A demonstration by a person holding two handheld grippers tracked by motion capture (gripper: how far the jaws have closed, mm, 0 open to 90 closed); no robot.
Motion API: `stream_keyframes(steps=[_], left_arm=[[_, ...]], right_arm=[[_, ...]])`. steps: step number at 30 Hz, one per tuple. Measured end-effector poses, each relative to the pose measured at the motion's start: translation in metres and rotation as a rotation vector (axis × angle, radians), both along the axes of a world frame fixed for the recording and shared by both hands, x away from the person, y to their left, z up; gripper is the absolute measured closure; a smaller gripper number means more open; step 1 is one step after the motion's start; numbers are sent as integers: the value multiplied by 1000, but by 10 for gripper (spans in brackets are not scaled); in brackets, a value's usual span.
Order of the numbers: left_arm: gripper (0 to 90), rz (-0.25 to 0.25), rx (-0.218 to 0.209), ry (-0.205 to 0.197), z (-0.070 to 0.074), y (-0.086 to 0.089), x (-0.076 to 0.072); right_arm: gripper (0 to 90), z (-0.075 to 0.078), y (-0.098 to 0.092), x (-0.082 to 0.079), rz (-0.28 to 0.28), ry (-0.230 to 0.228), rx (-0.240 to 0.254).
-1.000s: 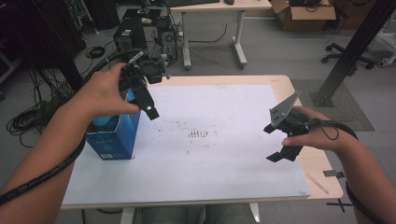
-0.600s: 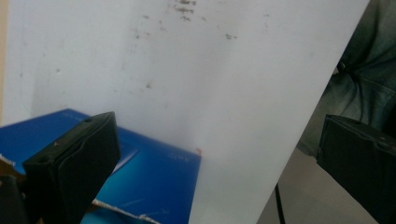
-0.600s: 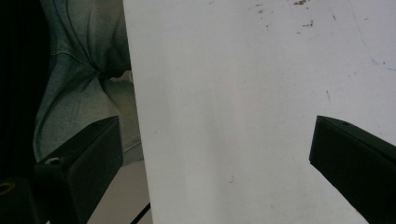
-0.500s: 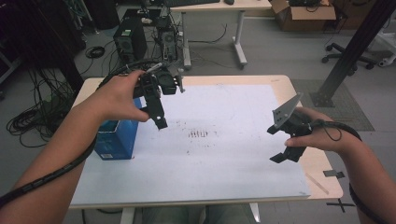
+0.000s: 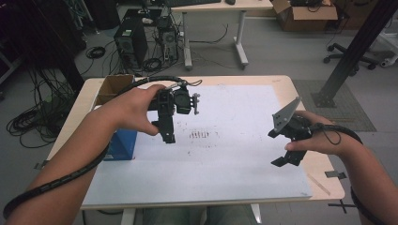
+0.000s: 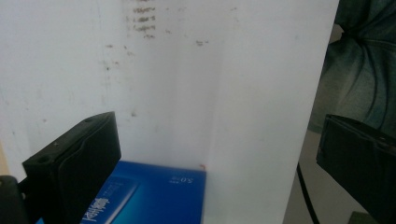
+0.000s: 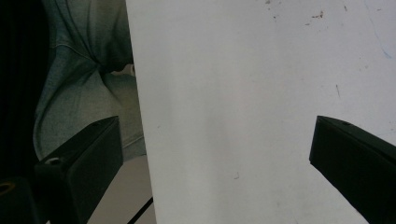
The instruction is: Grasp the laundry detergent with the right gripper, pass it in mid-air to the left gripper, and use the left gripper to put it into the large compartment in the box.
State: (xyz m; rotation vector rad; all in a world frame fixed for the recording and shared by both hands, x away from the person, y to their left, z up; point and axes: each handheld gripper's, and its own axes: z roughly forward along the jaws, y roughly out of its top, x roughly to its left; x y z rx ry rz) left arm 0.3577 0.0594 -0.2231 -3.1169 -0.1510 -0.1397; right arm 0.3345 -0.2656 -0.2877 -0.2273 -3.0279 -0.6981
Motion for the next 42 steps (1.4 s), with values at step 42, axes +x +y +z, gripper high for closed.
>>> stream_keyframes(steps=[42], left_arm=[[2,-26,-33,37,-12,3,10]], right_arm=[[33,-2,11,18,27,7,-53]])
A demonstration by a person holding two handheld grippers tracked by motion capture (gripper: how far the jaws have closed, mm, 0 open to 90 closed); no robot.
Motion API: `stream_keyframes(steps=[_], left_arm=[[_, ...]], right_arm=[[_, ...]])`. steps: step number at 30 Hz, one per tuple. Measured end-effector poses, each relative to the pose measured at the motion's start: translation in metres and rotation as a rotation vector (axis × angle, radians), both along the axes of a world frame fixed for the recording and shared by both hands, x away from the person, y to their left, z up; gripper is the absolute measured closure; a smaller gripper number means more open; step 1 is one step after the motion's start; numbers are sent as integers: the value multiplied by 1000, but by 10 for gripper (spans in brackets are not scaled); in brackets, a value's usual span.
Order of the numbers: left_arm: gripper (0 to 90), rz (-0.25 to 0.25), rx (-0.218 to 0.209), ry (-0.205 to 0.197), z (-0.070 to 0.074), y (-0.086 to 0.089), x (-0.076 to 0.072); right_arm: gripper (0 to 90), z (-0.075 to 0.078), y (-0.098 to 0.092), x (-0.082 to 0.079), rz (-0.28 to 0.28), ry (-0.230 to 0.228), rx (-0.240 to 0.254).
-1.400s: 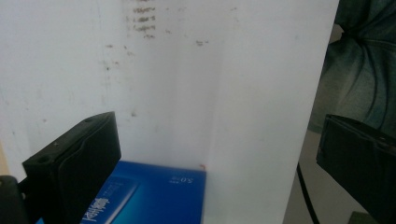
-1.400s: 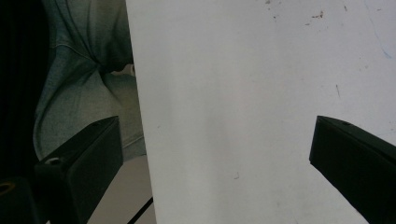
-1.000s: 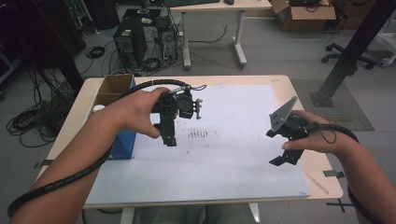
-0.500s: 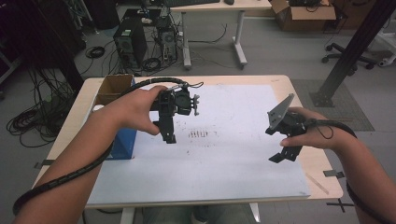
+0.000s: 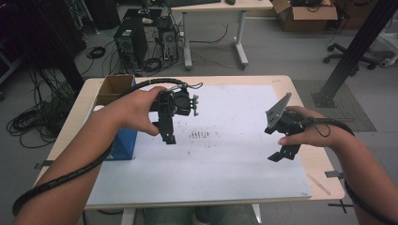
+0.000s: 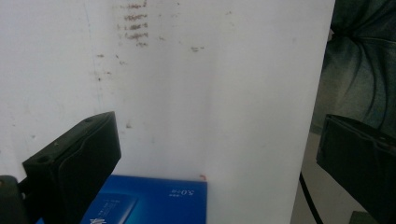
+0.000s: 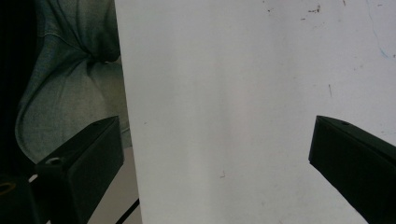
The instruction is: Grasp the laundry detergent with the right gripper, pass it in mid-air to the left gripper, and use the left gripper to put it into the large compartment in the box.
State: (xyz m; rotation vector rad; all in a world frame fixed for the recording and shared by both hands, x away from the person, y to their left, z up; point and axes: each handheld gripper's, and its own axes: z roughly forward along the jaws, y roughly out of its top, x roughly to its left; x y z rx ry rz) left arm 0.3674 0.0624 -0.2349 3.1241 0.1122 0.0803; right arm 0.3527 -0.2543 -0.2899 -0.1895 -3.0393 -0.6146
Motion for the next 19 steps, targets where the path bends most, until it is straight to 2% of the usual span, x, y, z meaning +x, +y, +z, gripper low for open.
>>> stream_keyframes(steps=[16,19], left_arm=[[2,1,-10,2,-2,1,3],[2,7,-37,-2,-2,2,1]], right_arm=[[33,1,5,0,-3,-2,2],[33,1,6,0,1,-2,5]])
